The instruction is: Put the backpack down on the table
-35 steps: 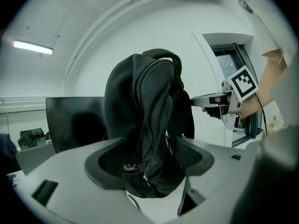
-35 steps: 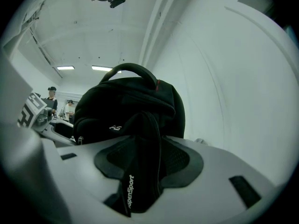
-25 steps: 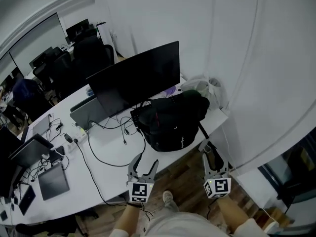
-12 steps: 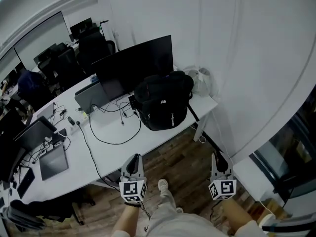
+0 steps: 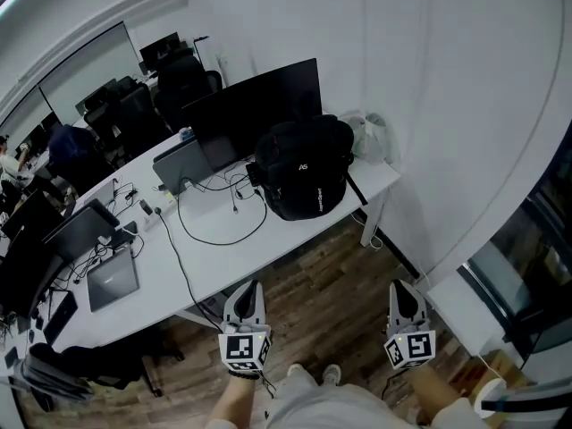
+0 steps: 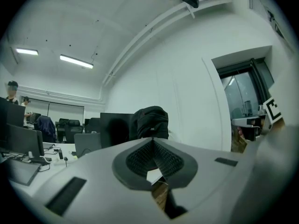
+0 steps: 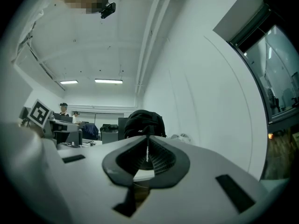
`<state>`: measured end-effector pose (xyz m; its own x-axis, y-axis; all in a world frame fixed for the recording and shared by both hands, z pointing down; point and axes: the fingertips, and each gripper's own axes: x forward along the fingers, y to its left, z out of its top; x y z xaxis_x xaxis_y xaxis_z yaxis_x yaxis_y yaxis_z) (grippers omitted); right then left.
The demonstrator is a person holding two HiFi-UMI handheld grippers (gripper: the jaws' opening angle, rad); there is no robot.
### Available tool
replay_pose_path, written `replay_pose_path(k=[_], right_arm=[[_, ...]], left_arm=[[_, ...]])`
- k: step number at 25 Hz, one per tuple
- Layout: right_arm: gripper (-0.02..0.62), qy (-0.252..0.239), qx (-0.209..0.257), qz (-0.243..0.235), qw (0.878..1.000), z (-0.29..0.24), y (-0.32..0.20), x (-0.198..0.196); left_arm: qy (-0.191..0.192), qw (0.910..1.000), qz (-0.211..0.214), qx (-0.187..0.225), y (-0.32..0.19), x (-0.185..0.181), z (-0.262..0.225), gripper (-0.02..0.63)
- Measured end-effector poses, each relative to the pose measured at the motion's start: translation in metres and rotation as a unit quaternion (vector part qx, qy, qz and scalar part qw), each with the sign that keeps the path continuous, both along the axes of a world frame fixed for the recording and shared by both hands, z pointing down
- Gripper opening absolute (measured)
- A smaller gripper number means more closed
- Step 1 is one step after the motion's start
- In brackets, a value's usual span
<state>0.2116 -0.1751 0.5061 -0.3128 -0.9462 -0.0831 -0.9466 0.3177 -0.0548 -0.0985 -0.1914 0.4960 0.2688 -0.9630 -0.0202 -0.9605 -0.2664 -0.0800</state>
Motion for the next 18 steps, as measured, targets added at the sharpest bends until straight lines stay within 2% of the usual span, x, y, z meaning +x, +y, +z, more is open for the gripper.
replay_pose_path(k=[5,8,11,18], right_arm=[[0.026,-0.001,-0.009,-0.007,1.0,0.001,0.027,-0.009],[0.026,-0.005,-0.021,-0.008,1.0,0.003,0.045,-0.022],[0.026,0.002,-0.029,-0.003,1.0,0.004,0.07,-0.038],[0.026,-0.015,-0.041,0.018,0.999,-0.002,0.142,-0.072]], left_arm=[[-0.007,0.9995,0.03,-0.01,0.019,0.002,0.007,0.009],[0.001,0.9989,0.045,-0.012,0.034,-0.005,0.007,0.009],[0.008,0.998,0.06,-0.018,0.053,-0.013,0.009,0.009],[0.022,0.9958,0.088,-0.01,0.106,-0.038,-0.001,0.009]])
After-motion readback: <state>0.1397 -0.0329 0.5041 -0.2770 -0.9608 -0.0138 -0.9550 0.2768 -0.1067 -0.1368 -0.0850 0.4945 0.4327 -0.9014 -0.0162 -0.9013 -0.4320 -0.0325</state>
